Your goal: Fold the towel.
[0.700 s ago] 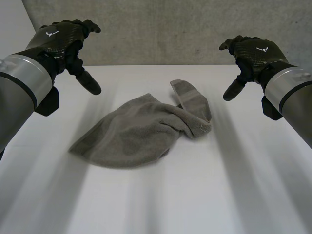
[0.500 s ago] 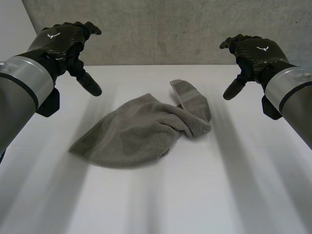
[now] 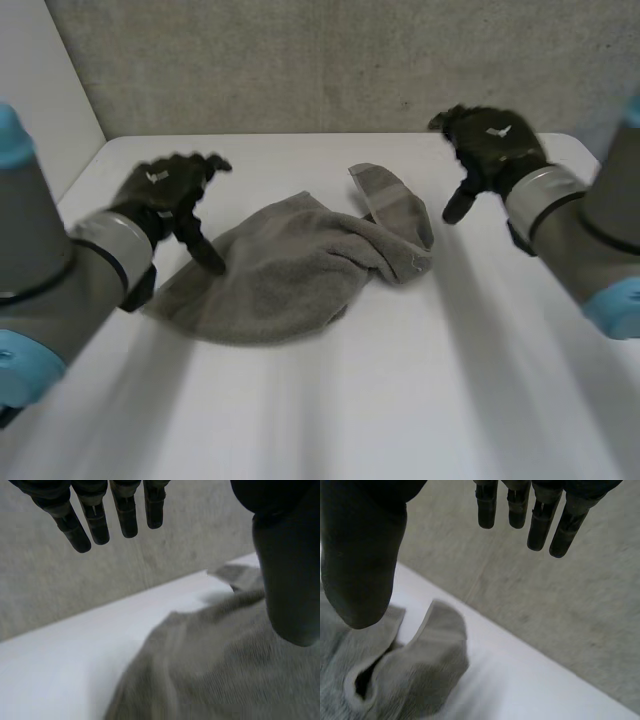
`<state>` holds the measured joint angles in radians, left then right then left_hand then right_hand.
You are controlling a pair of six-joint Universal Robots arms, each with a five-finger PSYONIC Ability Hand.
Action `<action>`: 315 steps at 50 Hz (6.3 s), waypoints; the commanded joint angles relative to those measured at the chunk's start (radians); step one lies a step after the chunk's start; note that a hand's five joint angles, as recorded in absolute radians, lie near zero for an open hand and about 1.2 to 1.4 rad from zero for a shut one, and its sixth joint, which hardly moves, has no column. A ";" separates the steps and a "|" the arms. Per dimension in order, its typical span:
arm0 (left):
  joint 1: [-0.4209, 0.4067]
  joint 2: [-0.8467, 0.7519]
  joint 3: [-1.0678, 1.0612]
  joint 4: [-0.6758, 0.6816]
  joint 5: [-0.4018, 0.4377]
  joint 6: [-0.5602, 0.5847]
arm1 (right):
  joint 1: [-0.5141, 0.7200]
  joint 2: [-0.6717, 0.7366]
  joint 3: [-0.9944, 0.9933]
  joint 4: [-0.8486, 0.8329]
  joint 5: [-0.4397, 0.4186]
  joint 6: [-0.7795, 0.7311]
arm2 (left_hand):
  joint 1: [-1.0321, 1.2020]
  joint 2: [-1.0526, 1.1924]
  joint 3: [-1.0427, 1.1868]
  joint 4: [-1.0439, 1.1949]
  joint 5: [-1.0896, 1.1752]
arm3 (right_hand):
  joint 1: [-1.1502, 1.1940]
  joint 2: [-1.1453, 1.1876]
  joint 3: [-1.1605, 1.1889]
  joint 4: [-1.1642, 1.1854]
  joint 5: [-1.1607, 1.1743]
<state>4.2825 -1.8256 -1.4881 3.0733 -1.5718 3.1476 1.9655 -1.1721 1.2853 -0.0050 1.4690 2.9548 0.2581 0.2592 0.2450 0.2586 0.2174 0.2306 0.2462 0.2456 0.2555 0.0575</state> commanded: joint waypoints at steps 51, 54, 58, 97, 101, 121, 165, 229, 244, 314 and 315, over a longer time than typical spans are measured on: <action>-0.086 -0.100 -0.152 0.272 0.268 0.094 | 0.038 -0.215 0.375 0.125 -0.375 -0.467 | -0.056 -0.057 -0.043 -0.057 -0.190 | -0.056 -0.072 -0.071 -0.081 -0.058; -0.104 -0.159 -0.107 0.260 0.298 0.222 | -0.003 -0.213 0.350 0.151 -0.378 -0.434 | -0.059 -0.060 -0.046 -0.060 -0.193 | -0.056 -0.072 -0.071 -0.081 -0.058; -0.128 -0.224 -0.074 0.248 0.303 0.356 | -0.030 -0.196 0.335 0.198 -0.380 -0.465 | -0.059 -0.060 -0.046 -0.060 -0.193 | -0.056 -0.072 -0.071 -0.081 -0.058; -0.182 -0.350 0.123 -0.054 0.286 0.520 | -0.020 0.158 0.195 0.267 -0.391 -0.778 | 0.801 0.800 0.814 0.800 0.667 | 0.762 0.747 0.747 0.737 0.761; -0.179 -0.298 0.120 -0.054 0.286 0.513 | -0.020 0.129 0.181 0.269 -0.389 -0.761 | 0.813 0.812 0.826 0.812 0.679 | 1.165 1.149 1.150 1.140 1.163; 0.028 -0.176 0.560 0.204 -0.038 -0.057 | -0.036 -0.046 -0.196 -0.431 -0.259 -0.098 | 1.138 1.137 1.151 1.138 1.004 | 1.166 1.150 1.151 1.141 1.164; 0.178 0.034 -0.509 0.406 0.136 -0.007 | 0.015 0.010 0.213 0.083 -0.228 -0.414 | 0.807 0.806 0.820 0.806 0.673 | 1.166 1.150 1.151 1.141 1.164; 0.117 -0.426 0.289 -0.173 0.311 0.490 | 0.021 0.272 -0.021 0.249 -0.265 -0.893 | -0.004 -0.005 0.010 -0.004 -0.137 | 0.327 0.311 0.312 0.302 0.325; 0.109 -0.439 0.296 -0.171 0.312 0.491 | -0.056 0.212 0.063 0.281 -0.271 -0.866 | -0.006 -0.008 0.007 -0.007 -0.140 | 0.588 0.573 0.573 0.563 0.587; 0.115 -0.311 0.192 -0.334 0.144 0.486 | -0.241 0.054 0.347 0.063 -0.395 -0.548 | 0.634 0.633 0.647 0.633 0.500 | 1.042 1.026 1.027 1.017 1.040; 0.118 -0.292 0.154 -0.326 0.145 0.486 | -0.241 0.054 0.347 0.063 -0.395 -0.548 | 0.631 0.630 0.644 0.630 0.497 | 1.040 1.025 1.025 1.016 1.039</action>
<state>4.3862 -2.1913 -1.2209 2.7388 -1.4372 3.6353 1.7244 -1.1077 1.6306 0.0611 1.0766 2.3458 0.9894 1.0014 1.0016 0.9935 0.9962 1.3304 1.3229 1.3289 1.3285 1.1744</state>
